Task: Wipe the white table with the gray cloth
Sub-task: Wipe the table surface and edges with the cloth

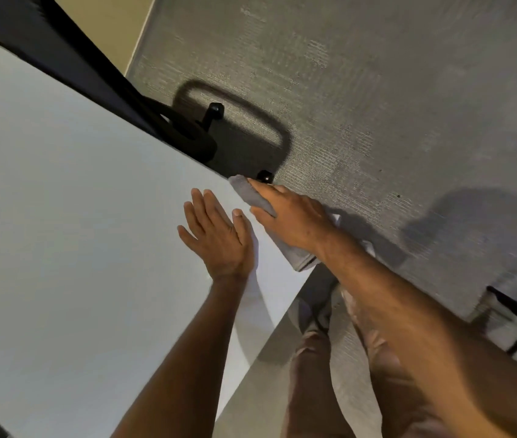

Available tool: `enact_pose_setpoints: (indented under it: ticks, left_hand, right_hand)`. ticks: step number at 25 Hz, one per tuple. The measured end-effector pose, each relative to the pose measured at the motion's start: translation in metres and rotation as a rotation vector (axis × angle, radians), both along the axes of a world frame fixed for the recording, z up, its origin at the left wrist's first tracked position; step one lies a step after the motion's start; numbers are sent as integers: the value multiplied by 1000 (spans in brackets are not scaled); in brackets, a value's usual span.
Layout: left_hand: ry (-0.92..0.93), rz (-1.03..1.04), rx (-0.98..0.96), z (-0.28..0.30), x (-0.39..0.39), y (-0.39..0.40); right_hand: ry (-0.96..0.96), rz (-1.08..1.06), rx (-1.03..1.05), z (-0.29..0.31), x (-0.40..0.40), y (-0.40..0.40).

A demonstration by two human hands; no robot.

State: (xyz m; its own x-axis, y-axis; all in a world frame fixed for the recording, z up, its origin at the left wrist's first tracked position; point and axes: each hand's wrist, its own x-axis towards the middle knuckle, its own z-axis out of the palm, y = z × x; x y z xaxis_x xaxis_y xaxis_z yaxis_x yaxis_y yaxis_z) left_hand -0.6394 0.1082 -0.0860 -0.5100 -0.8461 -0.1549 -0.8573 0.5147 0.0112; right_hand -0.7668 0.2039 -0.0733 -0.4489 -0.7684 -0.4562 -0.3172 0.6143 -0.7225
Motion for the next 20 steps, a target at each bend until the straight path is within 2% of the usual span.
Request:
enact_pose_setpoints:
  ticks: [3,7,9,11,14,17,20]
  left_hand:
    - [-11,2,21,3,0,-1]
    - [113,-48,101,4,12,-12]
    - [187,-169,144,4,22,-13]
    - [158,-330,99,4,41,-3]
    - [92,-478,24,2,81,20]
    - [115,-480,3,-6,98,25]
    - [114,-488,-36,-12,98,25]
  right_hand:
    - [44,-155,-34,-1,19,60]
    - [-474,-534,-216,-15,28,90]
    - [-593,-588,-246,-21,26,102]
    - [-680,-616,-282,-23,29,109]
    - [-772,-844,-472,-22,57,114]
    - [-844,-1135,-641,-19,109,103]
    - [-717,-1247,-668,-8,164,82]
